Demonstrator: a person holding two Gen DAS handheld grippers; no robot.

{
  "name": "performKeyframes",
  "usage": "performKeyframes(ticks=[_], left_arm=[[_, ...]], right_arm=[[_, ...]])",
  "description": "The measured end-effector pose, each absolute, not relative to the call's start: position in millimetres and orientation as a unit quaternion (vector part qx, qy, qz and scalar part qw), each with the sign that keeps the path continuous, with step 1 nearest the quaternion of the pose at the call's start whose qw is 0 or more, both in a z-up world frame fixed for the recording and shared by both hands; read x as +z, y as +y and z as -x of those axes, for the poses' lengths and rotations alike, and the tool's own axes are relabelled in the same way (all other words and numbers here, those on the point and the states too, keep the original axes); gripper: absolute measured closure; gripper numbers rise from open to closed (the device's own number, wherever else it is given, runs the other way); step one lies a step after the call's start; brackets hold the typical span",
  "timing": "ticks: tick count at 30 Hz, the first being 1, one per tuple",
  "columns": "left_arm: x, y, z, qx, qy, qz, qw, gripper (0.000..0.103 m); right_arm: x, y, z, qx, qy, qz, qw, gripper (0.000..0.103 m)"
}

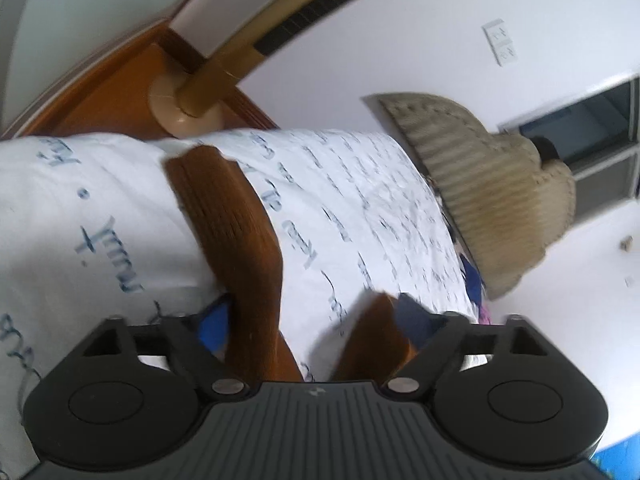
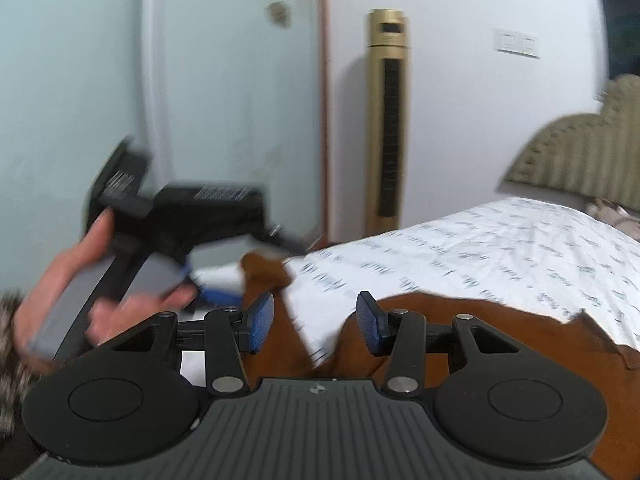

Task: Fold small clothes
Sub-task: 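Grasp the other sleeve near its cuff with the left tool, then grasp the sleeve cuff with the right tool while the left tool holds the sleeve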

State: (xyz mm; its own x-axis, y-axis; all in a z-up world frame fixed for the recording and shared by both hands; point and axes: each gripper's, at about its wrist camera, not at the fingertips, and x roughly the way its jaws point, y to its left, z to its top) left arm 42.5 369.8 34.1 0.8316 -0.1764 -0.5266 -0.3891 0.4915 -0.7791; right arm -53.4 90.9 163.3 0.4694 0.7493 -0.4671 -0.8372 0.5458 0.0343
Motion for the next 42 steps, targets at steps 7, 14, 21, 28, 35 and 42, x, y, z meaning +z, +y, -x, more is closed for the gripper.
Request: performKeyframes(ticks=[7,14,21,28,35,42], left_arm=[[9.2,343.5,-31.6,0.084,0.269,0.466,0.839,0.077],[-3.7,323.7,-19.3,0.123,0.222,0.456,0.853,0.083],[-11.3,314.9,-11.5,0.130,0.188,0.457,0.860,0.083],[-13.4,311.5,-11.2,0.131,0.186,0.451,0.863,0.083],[-8.1,305.5,-23.8,0.136,0.208,0.420,0.873,0.083],[6.9,297.9,-37.1,0.140,0.226,0.412,0.872,0.083]], right_arm=[[186.0,102.9,14.4,0.462,0.240,0.050,0.853,0.054],[174.8,208.4,-40.4,0.544,0.377,0.090,0.744,0.057],[114.5,305.5,-30.3,0.515,0.416,0.289,0.691,0.057],[84.4,315.1,-12.4,0.481,0.378,0.371,0.699,0.088],[104.9,281.7,-21.7,0.502,0.361,0.283,0.733,0.091],[152.2,217.2,-21.3,0.528,0.307,0.178,0.771,0.091]])
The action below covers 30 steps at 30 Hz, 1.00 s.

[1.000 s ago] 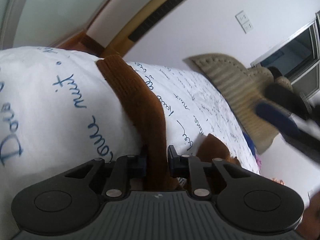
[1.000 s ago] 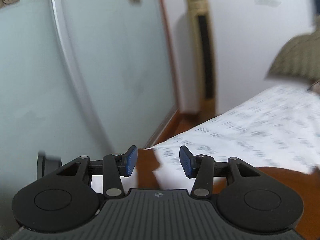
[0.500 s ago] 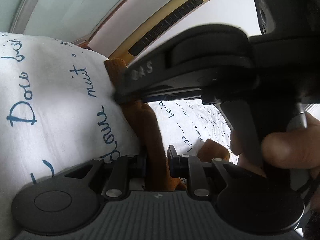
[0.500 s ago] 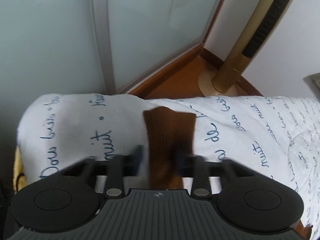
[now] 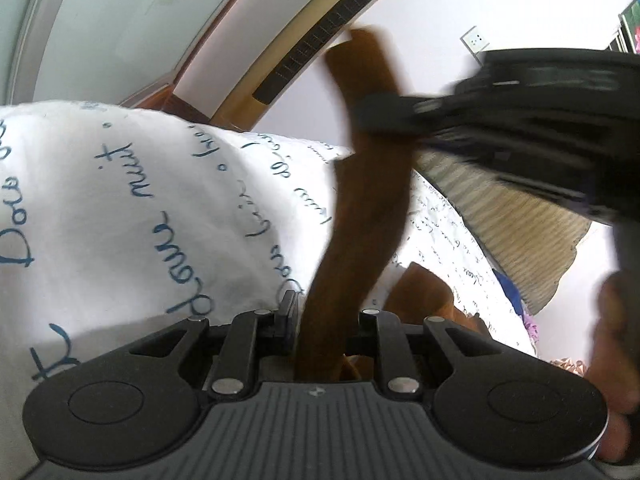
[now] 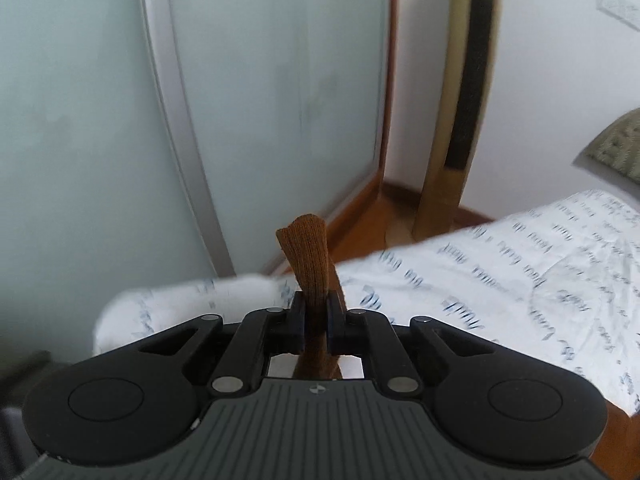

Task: Fold small clothes
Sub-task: 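Grasp the sleeve cuff with the right tool while the left tool holds the sleeve, then open the left tool while the right tool carries the cuff across the sweater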

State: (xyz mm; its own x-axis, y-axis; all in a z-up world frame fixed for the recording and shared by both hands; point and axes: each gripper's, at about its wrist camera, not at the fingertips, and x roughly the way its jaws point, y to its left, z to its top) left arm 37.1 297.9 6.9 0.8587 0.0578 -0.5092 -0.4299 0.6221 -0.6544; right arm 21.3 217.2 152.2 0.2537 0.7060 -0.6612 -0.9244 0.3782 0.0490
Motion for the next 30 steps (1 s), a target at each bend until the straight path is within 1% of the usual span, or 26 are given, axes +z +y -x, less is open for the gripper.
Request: performKeyframes(ticks=[4,8,10,16,18,19,21,25,30], left_arm=[[22.4,284.7,-46.0,0.147,0.228,0.383,0.883,0.083],[38.3,268.5,-54.0,0.129,0.224,0.379,0.889,0.083],[47.3,257.6,-59.1,0.124,0.225,0.370,0.893,0.077],[66.1,214.1,-74.9,0.105,0.227,0.329,0.911,0.074],[64.7,200.2,-79.0,0.097,0.235,0.323,0.912,0.071],[64.8,191.9,-82.6,0.092,0.239,0.318,0.913,0.065],[60.3,178.4,-87.5,0.089,0.249,0.308,0.914,0.056],[49.1,159.3,-86.7,0.084,0.264,0.288,0.917,0.056],[31.1,149.4,-75.2,0.080,0.286,0.270,0.916,0.056]], right_arm=[[185.5,168.2,-25.6,0.524,0.264,0.119,0.801,0.091],[216.6,108.5,-35.2,0.503,0.221,0.062,0.834,0.091],[228.4,75.2,-41.3,0.486,0.205,0.034,0.849,0.091],[245.4,-22.8,-64.4,0.429,0.174,-0.036,0.886,0.091],[241.1,-50.6,-77.6,0.410,0.168,-0.054,0.895,0.091],[239.4,-65.7,-81.6,0.401,0.167,-0.063,0.899,0.091],[232.3,-96.2,-88.2,0.379,0.168,-0.081,0.906,0.091],[205.9,-151.1,-95.1,0.343,0.182,-0.115,0.914,0.091],[154.0,-205.7,-95.7,0.303,0.206,-0.161,0.916,0.091]])
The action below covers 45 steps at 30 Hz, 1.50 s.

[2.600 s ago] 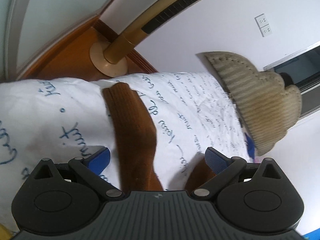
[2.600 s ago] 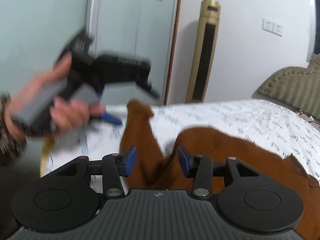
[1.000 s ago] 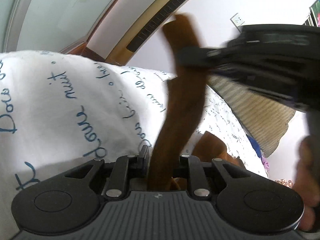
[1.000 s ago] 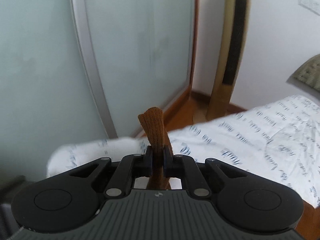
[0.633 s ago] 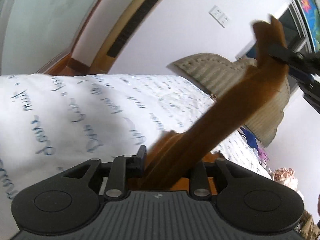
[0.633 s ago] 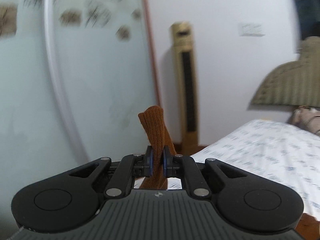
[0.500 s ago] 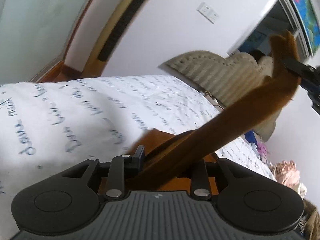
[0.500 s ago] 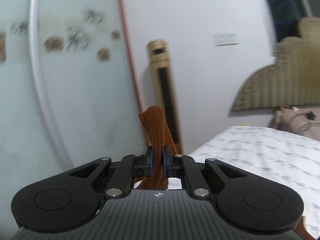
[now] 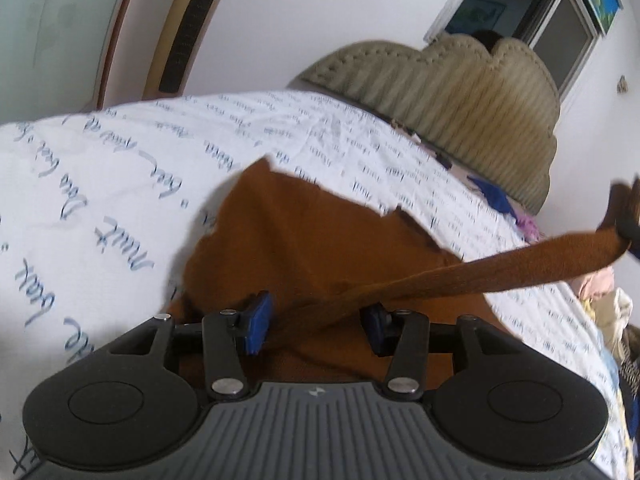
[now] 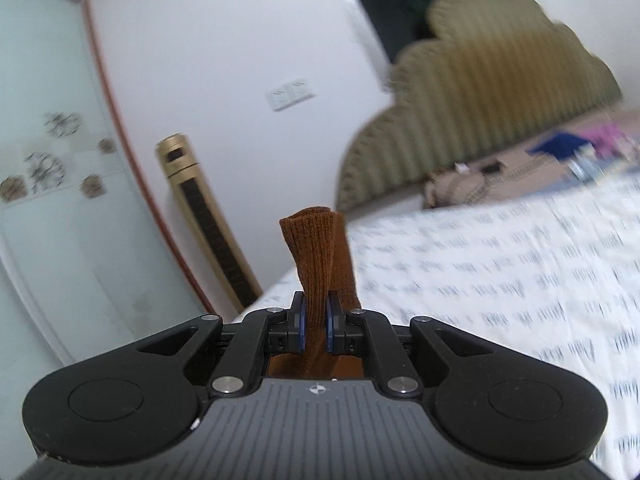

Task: Fold small clothes
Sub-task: 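Open the left tool while the right tool carries the cuff across the sweater, then open the right tool to lay the sleeve on the sweater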

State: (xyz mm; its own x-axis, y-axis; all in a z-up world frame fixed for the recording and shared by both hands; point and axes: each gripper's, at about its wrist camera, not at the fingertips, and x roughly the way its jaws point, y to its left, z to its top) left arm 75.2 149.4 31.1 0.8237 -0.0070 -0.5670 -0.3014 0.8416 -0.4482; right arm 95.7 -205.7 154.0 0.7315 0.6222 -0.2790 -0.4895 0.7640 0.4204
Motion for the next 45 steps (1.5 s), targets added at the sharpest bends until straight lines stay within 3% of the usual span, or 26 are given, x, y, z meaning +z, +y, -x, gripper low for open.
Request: performKeyframes(ticks=[11,15,21,25,28,34,36,37,40,45], left_arm=[[39.0,161.3,-51.0,0.052,0.282,0.248,0.925,0.055],[61.6,181.2,-49.1,0.069,0.249,0.255,0.932,0.044],[72.2,204.8,-67.1,0.099,0.251,0.284,0.920,0.043],[61.4,200.0,-85.4,0.093,0.284,0.275,0.914,0.043],[41.9,195.7,-93.6,0.088,0.322,0.273,0.902,0.043],[15.5,184.1,-96.8,0.087,0.361,0.242,0.897,0.043],[16.7,183.1,-96.9,0.090,0.362,0.233,0.898,0.043],[17.3,184.3,-97.3,0.091,0.364,0.233,0.897,0.043],[19.7,189.6,-96.2,0.096,0.362,0.232,0.898,0.043],[23.8,191.4,-96.8,0.104,0.358,0.223,0.901,0.043]], right_arm=[[67.8,-249.0,-86.9,0.255,0.252,-0.221,0.907,0.090],[103.6,-224.2,-101.9,0.276,0.217,-0.218,0.911,0.090],[179.1,-176.6,-105.7,0.326,0.145,-0.181,0.916,0.090],[189.2,-184.9,-94.3,0.327,0.122,-0.161,0.923,0.090],[168.5,-211.5,-84.5,0.294,0.136,-0.149,0.934,0.090],[64.6,-267.6,-80.1,0.213,0.273,-0.145,0.927,0.090],[36.8,-278.6,-76.4,0.193,0.303,-0.164,0.919,0.088],[26.8,-282.5,-73.6,0.184,0.315,-0.173,0.915,0.082],[15.2,-292.3,-63.2,0.155,0.323,-0.193,0.914,0.072],[23.6,-317.5,-44.4,0.064,0.295,-0.229,0.926,0.069]])
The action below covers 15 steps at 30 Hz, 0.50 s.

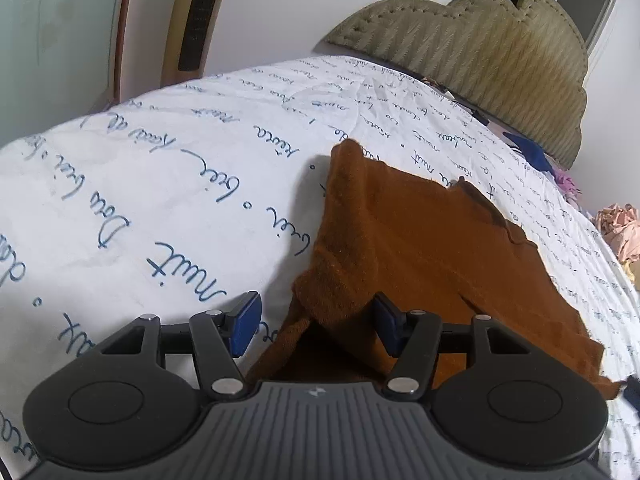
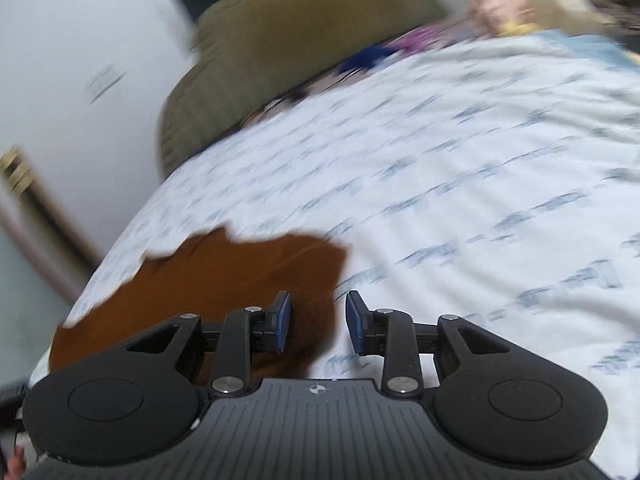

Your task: Fold small clothes

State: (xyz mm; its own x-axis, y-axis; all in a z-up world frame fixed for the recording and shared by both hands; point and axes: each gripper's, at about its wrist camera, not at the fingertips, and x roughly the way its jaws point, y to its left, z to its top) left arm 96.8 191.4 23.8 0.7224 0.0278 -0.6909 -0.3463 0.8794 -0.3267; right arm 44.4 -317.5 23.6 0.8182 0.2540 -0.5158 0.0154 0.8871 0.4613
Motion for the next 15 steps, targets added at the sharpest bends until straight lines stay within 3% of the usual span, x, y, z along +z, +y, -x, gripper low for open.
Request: performKeyframes(ticks=[5,15], left_arm=[[23.1,188.3,-101.0,0.116,0.359,0.201,0.904,0.041],[23.7,208.9,-107.7,0.136,0.339,0.207,0.907,0.041]], right_arm=[[40.3,-302.2,-43.3,0.125,0.274,-0.202,0.932,0.069],[40.5,-249.4,-78.7,0.183,0.361,-0.098,0.909,0.069]])
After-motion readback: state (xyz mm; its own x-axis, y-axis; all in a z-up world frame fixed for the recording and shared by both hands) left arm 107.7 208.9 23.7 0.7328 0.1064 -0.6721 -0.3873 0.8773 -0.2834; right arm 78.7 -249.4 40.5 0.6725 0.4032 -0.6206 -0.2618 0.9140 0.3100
